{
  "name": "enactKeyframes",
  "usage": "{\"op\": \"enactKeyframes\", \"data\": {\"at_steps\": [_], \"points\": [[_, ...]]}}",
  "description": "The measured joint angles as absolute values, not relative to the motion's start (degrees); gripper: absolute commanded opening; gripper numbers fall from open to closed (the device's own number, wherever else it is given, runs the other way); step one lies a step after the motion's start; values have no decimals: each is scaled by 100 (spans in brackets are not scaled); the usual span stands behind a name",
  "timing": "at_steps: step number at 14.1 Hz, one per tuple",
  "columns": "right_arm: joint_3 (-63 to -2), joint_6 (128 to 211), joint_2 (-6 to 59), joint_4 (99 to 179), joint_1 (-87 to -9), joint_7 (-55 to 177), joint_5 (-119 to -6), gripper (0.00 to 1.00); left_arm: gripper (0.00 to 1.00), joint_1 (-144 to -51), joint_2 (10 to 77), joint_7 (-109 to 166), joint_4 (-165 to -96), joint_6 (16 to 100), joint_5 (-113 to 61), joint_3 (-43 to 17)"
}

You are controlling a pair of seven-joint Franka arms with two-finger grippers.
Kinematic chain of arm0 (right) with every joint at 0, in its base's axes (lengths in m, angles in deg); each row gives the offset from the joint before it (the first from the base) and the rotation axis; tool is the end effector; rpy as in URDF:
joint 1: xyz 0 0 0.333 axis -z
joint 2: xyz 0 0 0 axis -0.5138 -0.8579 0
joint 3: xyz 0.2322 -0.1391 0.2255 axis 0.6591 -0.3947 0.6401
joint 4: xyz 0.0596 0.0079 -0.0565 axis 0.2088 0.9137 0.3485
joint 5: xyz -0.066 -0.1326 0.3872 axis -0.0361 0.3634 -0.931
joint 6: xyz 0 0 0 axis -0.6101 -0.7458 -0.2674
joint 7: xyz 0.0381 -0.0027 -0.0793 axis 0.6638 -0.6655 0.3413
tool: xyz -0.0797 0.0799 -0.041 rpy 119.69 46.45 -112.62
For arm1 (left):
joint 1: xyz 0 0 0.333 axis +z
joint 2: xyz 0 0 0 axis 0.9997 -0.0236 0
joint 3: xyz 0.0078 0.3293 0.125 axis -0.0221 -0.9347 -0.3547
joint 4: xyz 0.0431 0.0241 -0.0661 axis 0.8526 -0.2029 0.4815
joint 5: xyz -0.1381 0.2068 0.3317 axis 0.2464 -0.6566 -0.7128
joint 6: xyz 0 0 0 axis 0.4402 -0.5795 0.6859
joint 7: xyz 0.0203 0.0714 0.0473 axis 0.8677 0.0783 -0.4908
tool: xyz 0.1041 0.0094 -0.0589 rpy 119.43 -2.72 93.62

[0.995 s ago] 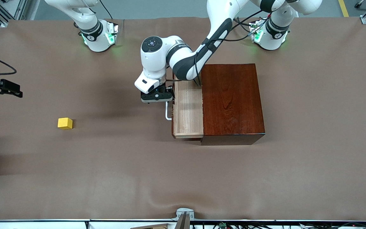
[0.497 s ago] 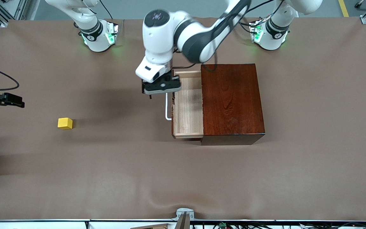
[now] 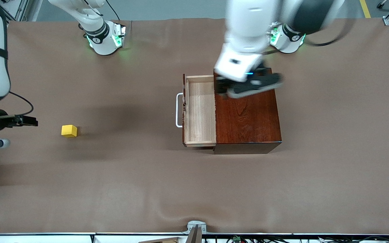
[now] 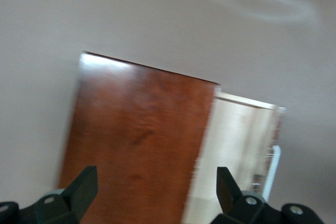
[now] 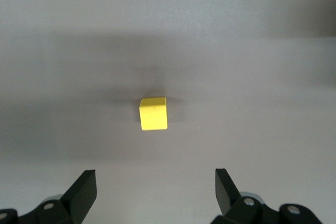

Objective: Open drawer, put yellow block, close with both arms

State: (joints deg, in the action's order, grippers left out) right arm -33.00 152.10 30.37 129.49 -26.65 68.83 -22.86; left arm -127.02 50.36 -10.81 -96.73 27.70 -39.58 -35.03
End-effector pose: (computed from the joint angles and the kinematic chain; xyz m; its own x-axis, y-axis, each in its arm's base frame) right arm 0.6606 -0.1167 0.4482 0.9770 0.0516 -0.2067 0.0602 -0.9976 0.0354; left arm 0.5631 -0.3833 0.6412 0.9753 0.1964 0.1014 0.2023 -0.9779 -0.0524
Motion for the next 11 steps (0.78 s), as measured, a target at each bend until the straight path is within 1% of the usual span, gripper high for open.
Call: {"op": "enactKeyframes", "data": {"at_steps": [3,5,9,11], "points": [[-3300,15909,2948,13423,-2628,6882,-2287,100,100,-11897,5489,220,-9934,2423,-3957,-3501],[-3300,16328,2926,13757,-2614,6882,-2288,100,100,-11414,5900,1059,-10364,2383,-3957,-3497],[-3286,16842,2886,14261,-2615,6882,-2290,100,100,-10591,6868,2413,-11386,2377,-3957,-3495],[-3275,17256,2868,14603,-2616,6882,-2290,100,100,-10263,7207,2862,-11720,2381,-3957,-3491]]}}
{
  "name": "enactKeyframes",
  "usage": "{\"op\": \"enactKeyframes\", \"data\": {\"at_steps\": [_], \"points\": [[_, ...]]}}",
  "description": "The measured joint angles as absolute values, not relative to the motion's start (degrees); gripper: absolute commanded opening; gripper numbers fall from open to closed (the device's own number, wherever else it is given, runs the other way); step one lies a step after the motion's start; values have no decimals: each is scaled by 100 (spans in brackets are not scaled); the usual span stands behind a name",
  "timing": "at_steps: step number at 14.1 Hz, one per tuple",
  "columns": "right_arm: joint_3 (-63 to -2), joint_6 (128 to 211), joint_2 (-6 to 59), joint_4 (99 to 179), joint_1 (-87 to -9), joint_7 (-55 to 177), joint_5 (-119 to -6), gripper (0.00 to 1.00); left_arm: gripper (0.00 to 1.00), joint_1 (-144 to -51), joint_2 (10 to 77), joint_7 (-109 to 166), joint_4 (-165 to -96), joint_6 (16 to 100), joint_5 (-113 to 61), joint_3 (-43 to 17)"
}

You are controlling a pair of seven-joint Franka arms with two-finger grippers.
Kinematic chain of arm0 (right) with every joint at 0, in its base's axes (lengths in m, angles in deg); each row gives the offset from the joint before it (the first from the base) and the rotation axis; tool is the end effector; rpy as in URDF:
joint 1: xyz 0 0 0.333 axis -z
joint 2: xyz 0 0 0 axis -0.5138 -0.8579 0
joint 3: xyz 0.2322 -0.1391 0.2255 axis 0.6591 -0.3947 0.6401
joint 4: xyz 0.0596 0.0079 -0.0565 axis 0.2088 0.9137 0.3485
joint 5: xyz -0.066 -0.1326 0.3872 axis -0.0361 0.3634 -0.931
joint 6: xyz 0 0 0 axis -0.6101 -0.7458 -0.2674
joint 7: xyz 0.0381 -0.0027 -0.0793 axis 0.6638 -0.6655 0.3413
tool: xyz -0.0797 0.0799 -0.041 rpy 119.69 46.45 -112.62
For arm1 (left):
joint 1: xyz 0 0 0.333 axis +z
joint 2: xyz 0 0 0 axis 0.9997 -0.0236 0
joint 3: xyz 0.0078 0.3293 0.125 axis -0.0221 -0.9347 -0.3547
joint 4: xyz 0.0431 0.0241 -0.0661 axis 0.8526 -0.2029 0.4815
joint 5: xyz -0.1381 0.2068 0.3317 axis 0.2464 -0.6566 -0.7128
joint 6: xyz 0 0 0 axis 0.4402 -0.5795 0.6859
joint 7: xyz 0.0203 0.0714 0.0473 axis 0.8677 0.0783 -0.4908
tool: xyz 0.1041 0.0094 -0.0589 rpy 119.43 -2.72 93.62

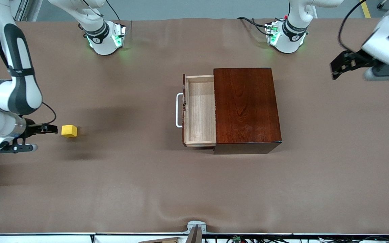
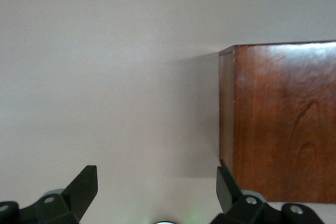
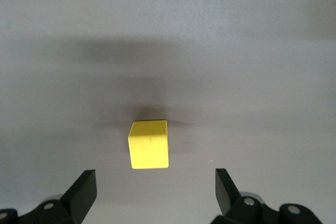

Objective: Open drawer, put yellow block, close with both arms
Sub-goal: 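Lower the right gripper over the yellow cube and grasp it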

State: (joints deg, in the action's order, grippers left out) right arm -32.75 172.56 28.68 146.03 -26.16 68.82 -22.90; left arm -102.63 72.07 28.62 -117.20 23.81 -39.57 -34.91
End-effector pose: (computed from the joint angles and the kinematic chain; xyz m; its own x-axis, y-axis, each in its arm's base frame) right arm 0.6367 -0.1173 0.3189 0.9836 0.0637 -0.1688 0.0710 -0.9968 0.0375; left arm 0.5399 -0.0833 0.6941 0.9985 -0.0551 -0.0046 -0.0553 -0.9949 -0.0839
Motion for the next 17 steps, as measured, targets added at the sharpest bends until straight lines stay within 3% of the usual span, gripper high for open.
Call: {"op": "enactKeyframes", "data": {"at_steps": [7,11,12,13,16,17], "points": [[-3263,18570,2792,15599,-2616,6882,-2291,100,100,-9890,7442,3430,-11843,2377,-3950,-3469],[-3251,19385,2471,15917,-2618,6882,-2291,98,100,-9585,7424,3509,-11861,2377,-3949,-3128],[-3246,19552,2424,16006,-2619,6882,-2291,83,100,-9496,7415,3509,-11874,2379,-3939,-3032],[-3244,19612,2404,16049,-2619,6882,-2291,74,100,-9382,7409,3509,-11880,2382,-3904,-2922],[-3245,19620,2408,16066,-2618,6882,-2291,56,100,-9102,7407,3509,-11882,2384,-3805,-2690],[-3246,19617,2409,16068,-2618,6882,-2291,40,100,-9029,7407,3509,-11882,2384,-3799,-2631]]}}
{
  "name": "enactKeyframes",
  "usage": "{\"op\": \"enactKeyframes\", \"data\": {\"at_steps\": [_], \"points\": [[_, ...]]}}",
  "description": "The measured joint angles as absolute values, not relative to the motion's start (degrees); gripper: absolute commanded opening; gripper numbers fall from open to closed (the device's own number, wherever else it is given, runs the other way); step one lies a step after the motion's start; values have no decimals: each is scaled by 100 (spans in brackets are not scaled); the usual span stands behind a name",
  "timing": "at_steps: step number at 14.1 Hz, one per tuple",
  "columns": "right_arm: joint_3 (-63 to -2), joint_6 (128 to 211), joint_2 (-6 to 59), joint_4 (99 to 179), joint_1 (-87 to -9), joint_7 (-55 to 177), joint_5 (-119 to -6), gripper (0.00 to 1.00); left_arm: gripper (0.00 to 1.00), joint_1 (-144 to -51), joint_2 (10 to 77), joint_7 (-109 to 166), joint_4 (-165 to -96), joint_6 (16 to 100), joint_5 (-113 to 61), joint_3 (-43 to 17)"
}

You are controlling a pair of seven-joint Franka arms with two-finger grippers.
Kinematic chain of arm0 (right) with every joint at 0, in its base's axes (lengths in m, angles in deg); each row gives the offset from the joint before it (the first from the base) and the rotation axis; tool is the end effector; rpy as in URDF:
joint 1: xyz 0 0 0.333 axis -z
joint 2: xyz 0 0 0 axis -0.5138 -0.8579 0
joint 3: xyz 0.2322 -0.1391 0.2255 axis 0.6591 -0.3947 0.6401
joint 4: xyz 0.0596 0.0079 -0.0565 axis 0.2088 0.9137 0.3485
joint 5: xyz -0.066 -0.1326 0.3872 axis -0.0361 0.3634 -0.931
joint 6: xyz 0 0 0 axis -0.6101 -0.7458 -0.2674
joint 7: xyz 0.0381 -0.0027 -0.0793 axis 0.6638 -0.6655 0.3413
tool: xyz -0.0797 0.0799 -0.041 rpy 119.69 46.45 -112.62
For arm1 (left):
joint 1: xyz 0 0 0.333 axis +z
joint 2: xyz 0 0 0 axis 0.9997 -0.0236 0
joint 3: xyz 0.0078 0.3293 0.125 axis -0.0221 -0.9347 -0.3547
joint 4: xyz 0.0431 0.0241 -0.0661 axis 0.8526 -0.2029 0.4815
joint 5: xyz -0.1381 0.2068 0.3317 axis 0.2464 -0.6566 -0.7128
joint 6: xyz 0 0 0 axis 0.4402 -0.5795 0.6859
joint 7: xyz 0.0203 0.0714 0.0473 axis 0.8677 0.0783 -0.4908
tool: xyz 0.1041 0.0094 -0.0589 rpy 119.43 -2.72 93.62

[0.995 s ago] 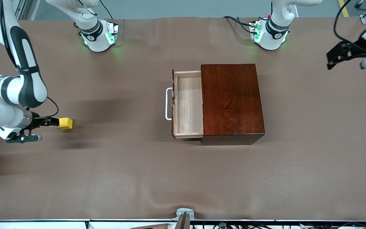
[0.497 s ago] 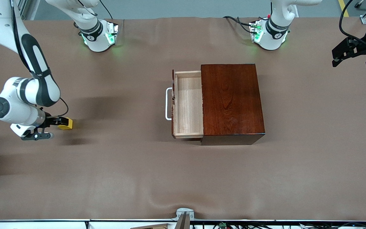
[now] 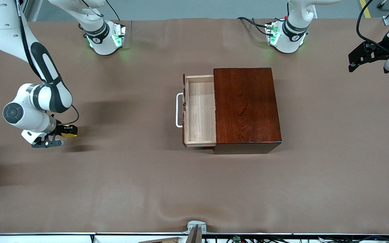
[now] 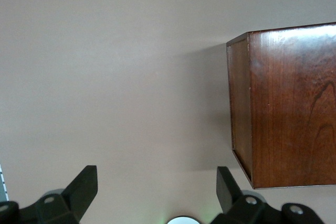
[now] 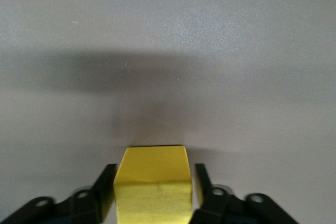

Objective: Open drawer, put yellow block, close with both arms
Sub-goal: 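Lower the right gripper over the yellow cube and grasp it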

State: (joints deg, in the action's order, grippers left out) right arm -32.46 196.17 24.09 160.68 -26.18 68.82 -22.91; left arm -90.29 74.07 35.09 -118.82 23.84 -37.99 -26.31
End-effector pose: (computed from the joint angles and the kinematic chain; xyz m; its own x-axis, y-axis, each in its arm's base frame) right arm 0.5908 -0.1068 0.1941 0.9918 0.0868 -0.0943 0.0916 -0.9946 0.0479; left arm 0.5311 -0.0536 0.6991 0.9944 -0.1051 -0.0072 -0.1054 -0.9923 -0.0657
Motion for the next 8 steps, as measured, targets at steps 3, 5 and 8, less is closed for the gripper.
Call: {"op": "enactKeyframes", "data": {"at_steps": [3,5,8], "points": [[-3248,19611,2414,16069,-2617,6875,-2293,3,100,-8733,7408,3510,-11880,2386,-3786,-2369],[-3249,19611,2426,16069,-2617,6874,-2293,0,100,-8673,7410,3510,-11872,2386,-3785,-2279],[-3231,19504,2521,16026,-2627,6874,-2293,0,100,-8664,7411,3510,-11871,2386,-3785,-2274]]}}
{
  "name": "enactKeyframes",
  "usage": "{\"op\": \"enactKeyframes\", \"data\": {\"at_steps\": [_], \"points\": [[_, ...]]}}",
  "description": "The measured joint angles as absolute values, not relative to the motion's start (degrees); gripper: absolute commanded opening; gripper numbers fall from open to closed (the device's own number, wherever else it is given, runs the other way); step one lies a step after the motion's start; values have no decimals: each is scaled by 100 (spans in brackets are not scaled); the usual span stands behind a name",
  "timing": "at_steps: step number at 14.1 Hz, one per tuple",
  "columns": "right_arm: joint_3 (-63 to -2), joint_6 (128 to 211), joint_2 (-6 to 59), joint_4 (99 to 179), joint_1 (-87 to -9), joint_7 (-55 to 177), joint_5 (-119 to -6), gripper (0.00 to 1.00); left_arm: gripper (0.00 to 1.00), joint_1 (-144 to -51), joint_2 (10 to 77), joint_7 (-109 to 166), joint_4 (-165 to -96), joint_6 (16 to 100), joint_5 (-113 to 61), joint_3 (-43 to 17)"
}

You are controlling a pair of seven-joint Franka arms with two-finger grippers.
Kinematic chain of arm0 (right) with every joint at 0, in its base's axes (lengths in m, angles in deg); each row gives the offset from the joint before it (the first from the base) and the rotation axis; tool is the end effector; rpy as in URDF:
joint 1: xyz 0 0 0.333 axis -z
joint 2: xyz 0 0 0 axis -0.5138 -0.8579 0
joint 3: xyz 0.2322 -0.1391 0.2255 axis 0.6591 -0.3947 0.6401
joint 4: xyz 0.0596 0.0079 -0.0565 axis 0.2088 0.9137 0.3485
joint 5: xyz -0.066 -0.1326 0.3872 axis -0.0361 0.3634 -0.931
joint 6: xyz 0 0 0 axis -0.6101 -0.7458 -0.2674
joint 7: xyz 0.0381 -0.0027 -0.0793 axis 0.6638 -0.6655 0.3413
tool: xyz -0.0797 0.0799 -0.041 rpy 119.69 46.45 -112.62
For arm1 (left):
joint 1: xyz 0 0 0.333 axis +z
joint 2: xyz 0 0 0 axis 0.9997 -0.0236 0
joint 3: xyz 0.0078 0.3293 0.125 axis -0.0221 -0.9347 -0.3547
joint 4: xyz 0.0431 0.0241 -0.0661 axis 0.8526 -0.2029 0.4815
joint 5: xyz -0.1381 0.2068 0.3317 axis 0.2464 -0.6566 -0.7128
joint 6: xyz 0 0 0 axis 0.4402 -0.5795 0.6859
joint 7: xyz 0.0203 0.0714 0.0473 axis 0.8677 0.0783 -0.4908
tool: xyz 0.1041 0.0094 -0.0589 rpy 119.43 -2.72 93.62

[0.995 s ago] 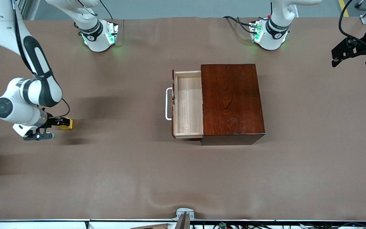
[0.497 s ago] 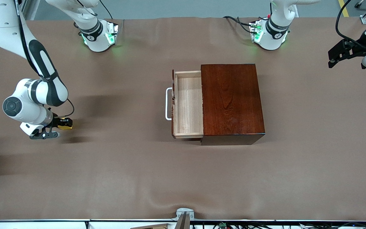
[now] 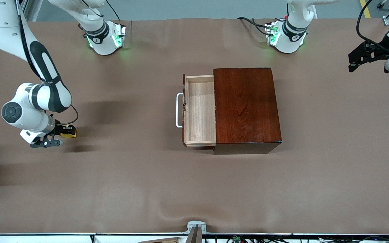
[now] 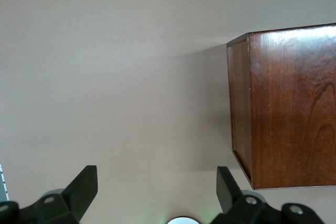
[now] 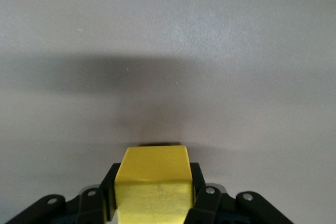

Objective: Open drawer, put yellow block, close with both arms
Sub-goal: 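Lower the right gripper over the yellow cube and grasp it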

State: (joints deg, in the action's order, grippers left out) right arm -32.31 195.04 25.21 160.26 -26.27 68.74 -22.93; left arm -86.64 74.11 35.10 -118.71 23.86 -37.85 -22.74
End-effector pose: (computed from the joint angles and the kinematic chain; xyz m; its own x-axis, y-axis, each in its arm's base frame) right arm 0.5943 -0.1047 0.2069 0.9923 0.0881 -0.0869 0.0925 -0.9946 0.0477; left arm 0.5310 -0.0550 0.7001 0.9946 -0.1040 -0.0048 -0.1041 -0.9922 -0.0686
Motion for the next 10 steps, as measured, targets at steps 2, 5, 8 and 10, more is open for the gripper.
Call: {"op": "enactKeyframes", "data": {"at_steps": [2,5,8,10], "points": [[-3202,18906,2624,15785,-2644,6874,-2293,0,100,-8659,7411,3510,-11871,2386,-3785,-2274],[-3179,17874,2742,15175,-2654,6874,-2330,0,100,-8653,7411,3510,-11871,2385,-3785,-2274],[-3159,17124,2783,14651,-2709,6873,-2577,0,100,-8628,7411,3510,-11871,2385,-3785,-2275],[-3154,16689,2784,14359,-2799,6807,-2789,0,100,-8622,7411,3510,-11871,2383,-3785,-2275]]}}
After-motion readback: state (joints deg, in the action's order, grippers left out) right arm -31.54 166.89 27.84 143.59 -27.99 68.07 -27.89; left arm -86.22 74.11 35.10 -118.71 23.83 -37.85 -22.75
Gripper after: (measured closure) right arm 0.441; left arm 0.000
